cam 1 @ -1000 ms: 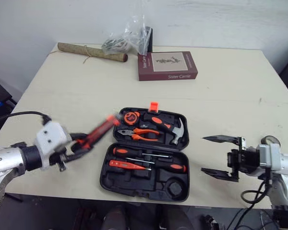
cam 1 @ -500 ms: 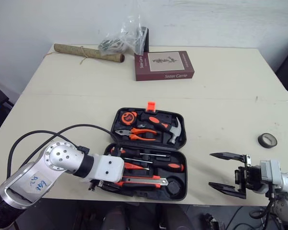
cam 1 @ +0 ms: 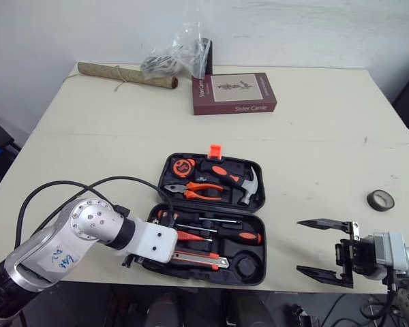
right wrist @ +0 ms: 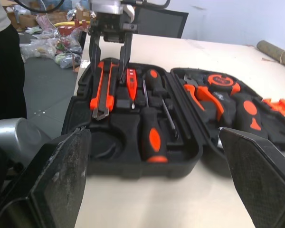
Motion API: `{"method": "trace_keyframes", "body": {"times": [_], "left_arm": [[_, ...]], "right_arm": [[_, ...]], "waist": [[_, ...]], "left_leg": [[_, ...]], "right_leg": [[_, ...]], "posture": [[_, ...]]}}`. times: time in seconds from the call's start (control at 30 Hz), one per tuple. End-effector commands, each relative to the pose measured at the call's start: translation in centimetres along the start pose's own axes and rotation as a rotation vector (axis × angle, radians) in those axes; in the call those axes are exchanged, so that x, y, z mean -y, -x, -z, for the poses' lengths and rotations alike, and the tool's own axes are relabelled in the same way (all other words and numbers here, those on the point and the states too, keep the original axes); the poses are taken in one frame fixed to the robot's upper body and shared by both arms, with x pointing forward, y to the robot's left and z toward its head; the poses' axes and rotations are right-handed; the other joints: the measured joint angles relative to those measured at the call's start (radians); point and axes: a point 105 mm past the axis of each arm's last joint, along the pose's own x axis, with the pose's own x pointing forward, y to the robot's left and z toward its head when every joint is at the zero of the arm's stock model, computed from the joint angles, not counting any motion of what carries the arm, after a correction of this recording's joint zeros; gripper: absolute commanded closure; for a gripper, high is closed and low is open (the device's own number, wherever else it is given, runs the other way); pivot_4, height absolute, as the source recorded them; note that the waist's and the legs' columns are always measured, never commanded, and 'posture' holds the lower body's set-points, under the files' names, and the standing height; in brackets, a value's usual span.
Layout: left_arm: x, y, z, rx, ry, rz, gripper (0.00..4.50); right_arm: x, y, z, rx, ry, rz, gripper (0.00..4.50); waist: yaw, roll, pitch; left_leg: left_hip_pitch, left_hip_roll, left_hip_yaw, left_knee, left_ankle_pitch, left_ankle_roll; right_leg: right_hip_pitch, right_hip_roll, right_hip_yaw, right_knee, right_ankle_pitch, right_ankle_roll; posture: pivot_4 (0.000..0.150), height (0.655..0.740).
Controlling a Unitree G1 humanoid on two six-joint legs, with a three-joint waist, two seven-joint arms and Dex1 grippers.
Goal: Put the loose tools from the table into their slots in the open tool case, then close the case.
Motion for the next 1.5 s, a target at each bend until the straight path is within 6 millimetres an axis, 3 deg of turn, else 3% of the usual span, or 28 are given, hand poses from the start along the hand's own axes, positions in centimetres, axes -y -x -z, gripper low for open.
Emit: {"method": "trace_keyframes", "body": {"times": [0.03, 0.1, 0.2, 0.33, 0.43, 0.57, 0.73, 1.03, 1.37, 1.5], "left_arm": [[-0.4, 0.0, -0.2, 0.014, 0.026, -0.019, 2.84], [-0.5, 0.3, -0.1, 0.005, 0.002, -0.015, 1.77], [-1.3, 1.6, -1.5, 0.104, -0.045, -0.057, 0.5], [-1.3, 3.6, -2.6, 0.225, -0.102, -0.068, 0.5], [-1.7, 3.7, -3.0, 0.323, -0.122, -0.127, 0.5], [-1.7, 2.1, -3.9, 0.516, -0.057, -0.203, 2.29], [-0.8, -0.6, -2.7, 0.544, 0.023, -0.203, 4.46], [0.2, -3.8, -0.5, 0.498, 0.083, -0.118, 4.46], [1.6, -6.7, 2.8, 0.311, 0.199, -0.025, 4.46], [1.6, -7.0, 2.2, 0.344, 0.181, -0.025, 4.46]], "right_arm": [[0.5, -0.4, -1.0, -0.004, 0.034, 0.006, 0.0], [0.7, -0.7, -1.2, -0.005, 0.034, 0.012, 0.0], [1.3, -1.2, -1.3, -0.005, 0.04, 0.017, 0.0], [2.6, -2.0, -1.4, -0.001, 0.052, 0.024, 0.0], [3.3, -2.6, -1.6, 0.006, 0.055, 0.03, 0.0], [3.6, -3.1, -1.4, 0.007, 0.049, 0.042, 0.0], [3.8, -3.1, -1.3, 0.0, 0.032, 0.078, 0.0], [3.8, -3.0, -1.6, -0.015, 0.032, 0.095, 0.0], [3.8, -3.1, -2.0, -0.034, 0.029, 0.118, 0.0], [4.1, -3.1, -2.2, -0.04, 0.035, 0.138, 0.0]], "waist": [[0.0, 0.0, 0.0], [0.001, 0.0, 0.0], [0.001, 0.0, 0.0], [-0.004, 0.0, 0.0], [-0.002, 0.0, 0.0], [0.004, -0.001, 0.0], [0.002, -0.001, 0.0], [0.001, -0.001, 0.0], [0.003, 0.003, -0.004], [0.007, 0.006, -0.009]], "left_leg": [[0.0, 0.0, 0.0, 0.0, 0.0, 0.0], [0.0, 0.0, 0.0, 0.001, 0.0, 0.0], [0.0, 0.0, 0.0, 0.002, 0.0, 0.0], [-0.001, 0.0, 0.0, 0.002, 0.0, 0.0], [0.0, 0.001, 0.0, 0.002, 0.0, 0.0], [-0.002, 0.001, -0.001, 0.005, -0.001, 0.002], [-0.003, 0.0, -0.001, 0.008, -0.002, 0.003], [-0.002, 0.0, -0.001, 0.008, -0.002, 0.003], [-0.001, 0.0, -0.001, 0.008, -0.003, 0.004], [0.0, 0.0, -0.001, 0.008, -0.003, 0.005]], "right_leg": [[0.0, 0.0, 0.0, 0.0, 0.0, 0.0], [0.0, 0.0, 0.0, 0.0, 0.0, 0.0], [0.0, 0.0, 0.0, 0.001, 0.0, 0.0], [0.0, 0.0, 0.0, 0.001, 0.0, 0.0], [0.0, 0.0, -0.001, 0.002, 0.0, 0.0], [0.0, 0.0, -0.001, 0.002, 0.0, 0.0], [0.0, 0.0, -0.001, 0.002, 0.001, 0.001], [0.0, 0.0, -0.001, 0.003, 0.001, 0.001], [0.002, -0.002, -0.001, 0.003, 0.001, 0.001], [0.004, -0.002, -0.001, 0.002, 0.001, 0.002]], "posture": [[0.15, 0.74], [0.15, 0.74], [0.15, 0.74], [0.15, 0.74], [0.15, 0.74], [0.15, 0.74], [0.15, 0.74], [0.15, 0.74], [0.15, 0.74], [0.15, 0.74]]}}
